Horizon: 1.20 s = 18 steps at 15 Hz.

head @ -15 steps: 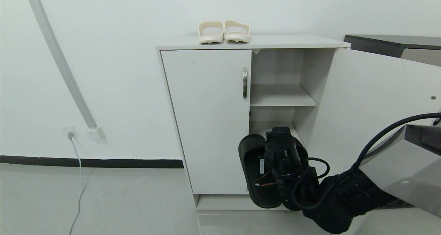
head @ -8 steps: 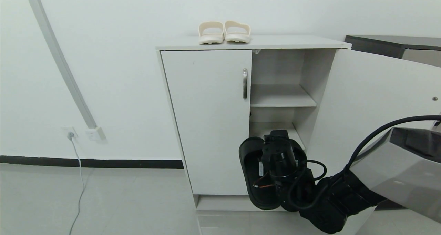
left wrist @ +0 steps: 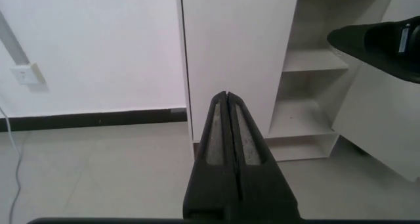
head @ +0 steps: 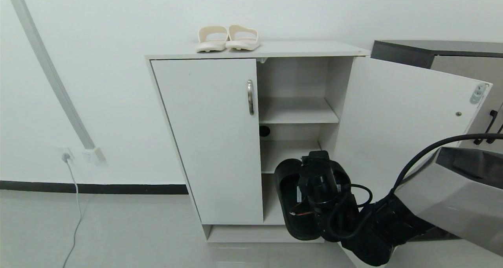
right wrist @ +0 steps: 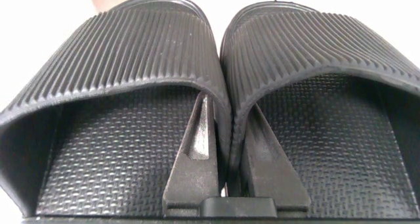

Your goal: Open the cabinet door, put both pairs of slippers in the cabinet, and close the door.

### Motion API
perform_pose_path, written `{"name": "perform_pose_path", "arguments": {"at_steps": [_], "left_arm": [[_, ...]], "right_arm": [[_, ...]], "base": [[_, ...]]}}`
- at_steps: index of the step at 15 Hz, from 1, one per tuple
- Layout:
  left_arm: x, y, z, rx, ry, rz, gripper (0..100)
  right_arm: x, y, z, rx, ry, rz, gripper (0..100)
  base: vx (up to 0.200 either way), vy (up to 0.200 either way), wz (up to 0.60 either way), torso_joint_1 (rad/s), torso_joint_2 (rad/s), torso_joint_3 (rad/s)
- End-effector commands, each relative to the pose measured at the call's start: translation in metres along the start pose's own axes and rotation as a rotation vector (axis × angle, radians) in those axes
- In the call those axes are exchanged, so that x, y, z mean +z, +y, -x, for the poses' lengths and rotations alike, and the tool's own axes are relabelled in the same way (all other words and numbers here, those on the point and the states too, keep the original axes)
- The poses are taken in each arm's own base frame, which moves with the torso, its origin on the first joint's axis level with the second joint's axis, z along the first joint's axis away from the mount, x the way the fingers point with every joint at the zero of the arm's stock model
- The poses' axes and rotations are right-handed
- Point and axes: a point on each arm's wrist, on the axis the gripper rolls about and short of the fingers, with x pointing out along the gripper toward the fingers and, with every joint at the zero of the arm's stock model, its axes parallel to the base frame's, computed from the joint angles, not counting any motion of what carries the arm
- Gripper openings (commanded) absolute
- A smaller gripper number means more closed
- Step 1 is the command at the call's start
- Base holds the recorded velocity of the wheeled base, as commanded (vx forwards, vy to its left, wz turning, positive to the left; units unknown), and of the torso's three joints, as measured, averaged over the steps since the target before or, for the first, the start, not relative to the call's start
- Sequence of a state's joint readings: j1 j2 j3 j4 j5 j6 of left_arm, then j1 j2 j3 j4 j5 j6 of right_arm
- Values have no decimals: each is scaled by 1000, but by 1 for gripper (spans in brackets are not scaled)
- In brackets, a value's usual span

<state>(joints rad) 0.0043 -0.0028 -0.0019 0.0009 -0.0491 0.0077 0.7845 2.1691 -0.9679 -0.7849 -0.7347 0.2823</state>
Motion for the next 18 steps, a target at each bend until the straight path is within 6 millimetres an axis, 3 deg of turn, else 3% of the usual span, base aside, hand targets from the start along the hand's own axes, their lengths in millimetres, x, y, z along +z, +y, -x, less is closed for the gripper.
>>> {"name": "perform_pose_path", "arguments": {"at_steps": [1,18], "left_arm": [[0,0,0,0,4,0,0],[0,0,0,0,4,-4,0]], "right_arm": [[-4,2,-2,3,4,4,0],[-22,15,-20,17,2,0,0]], "base": [[0,0,0,0,0,0],[0,0,0,0,0,-10]]}}
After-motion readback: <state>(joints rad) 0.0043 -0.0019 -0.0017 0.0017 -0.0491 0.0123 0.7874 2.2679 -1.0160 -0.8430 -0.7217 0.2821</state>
